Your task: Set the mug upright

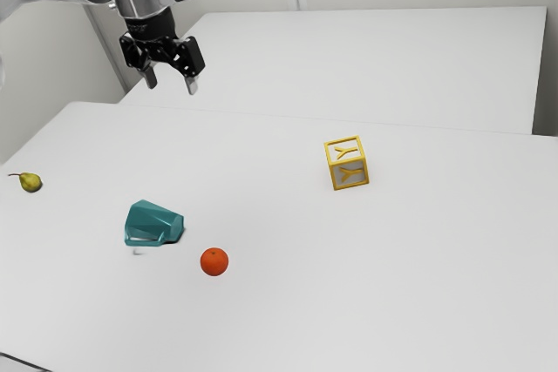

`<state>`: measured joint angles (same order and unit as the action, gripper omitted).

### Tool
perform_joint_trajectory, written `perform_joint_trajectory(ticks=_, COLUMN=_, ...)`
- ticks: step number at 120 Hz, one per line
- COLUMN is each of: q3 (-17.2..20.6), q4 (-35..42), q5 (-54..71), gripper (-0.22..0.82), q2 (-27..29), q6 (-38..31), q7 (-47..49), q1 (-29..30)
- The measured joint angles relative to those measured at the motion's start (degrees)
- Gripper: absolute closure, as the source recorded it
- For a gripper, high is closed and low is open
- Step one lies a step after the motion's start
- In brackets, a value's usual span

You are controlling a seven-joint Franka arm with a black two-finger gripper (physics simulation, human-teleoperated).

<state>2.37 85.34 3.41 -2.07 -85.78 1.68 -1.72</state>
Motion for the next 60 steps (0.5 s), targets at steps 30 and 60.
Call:
perform_joint_trajectory(ticks=30, q3=-0.28, q4=1.31, q5=0.02, gripper=0.02, q2=1.82, q6=0.13, q7=0.04, q1=-0.34)
perform_joint_trajectory(ticks=60, q3=-0.4, q4=4.54, q5=0.02, gripper=0.02, q2=6.23, q6=1.37, q7=-0.1, q1=2.78)
